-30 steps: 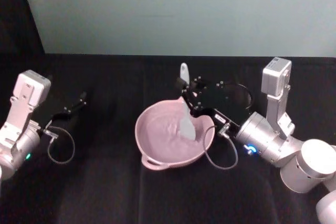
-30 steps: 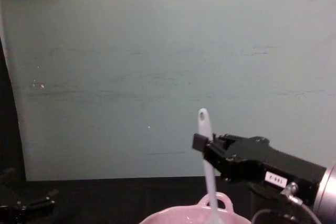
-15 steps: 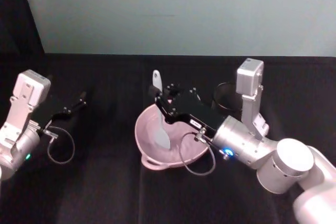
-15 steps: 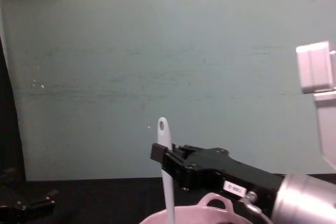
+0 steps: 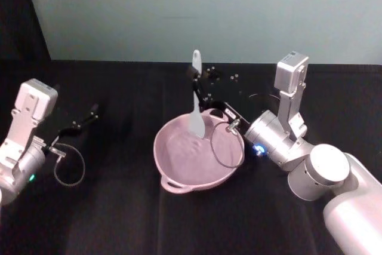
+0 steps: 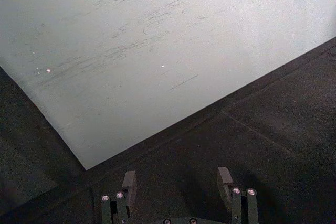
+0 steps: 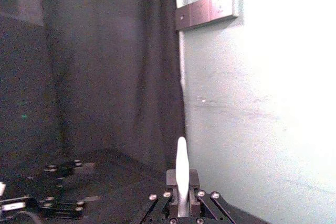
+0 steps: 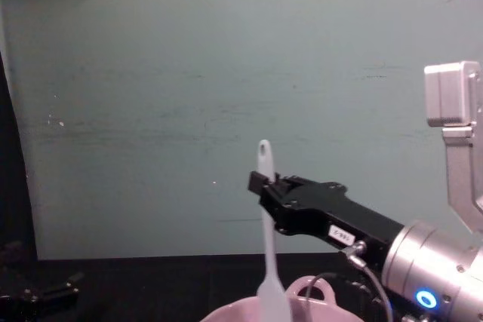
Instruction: Use the one hand to pick up the spoon and stir the clear water in the bowl.
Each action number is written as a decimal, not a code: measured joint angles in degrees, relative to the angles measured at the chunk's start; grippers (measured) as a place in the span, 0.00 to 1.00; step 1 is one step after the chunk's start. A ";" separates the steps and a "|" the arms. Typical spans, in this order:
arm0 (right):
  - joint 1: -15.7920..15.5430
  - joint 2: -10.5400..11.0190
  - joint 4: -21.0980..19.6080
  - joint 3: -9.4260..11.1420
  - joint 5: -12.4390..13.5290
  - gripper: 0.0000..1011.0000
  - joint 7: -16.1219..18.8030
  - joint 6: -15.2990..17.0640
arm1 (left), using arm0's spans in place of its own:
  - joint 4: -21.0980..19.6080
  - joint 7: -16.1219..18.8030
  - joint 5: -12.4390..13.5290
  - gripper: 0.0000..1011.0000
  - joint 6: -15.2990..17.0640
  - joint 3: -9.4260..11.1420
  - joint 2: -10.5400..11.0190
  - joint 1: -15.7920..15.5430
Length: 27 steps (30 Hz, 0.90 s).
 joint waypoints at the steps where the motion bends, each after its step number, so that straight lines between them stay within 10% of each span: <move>1: 0.05 0.03 0.20 0.19 -0.45 0.11 -0.35 -0.47 | 0.00 0.00 0.00 1.00 0.00 0.00 0.00 0.00; 15: -3.91 3.85 -5.62 3.24 -2.28 0.11 -0.91 1.43 | 0.00 0.00 0.00 1.00 0.00 0.00 0.00 0.00; 27: -6.89 7.18 -15.35 6.70 10.36 0.11 2.35 16.56 | 0.00 0.00 0.00 1.00 0.00 0.00 0.00 0.00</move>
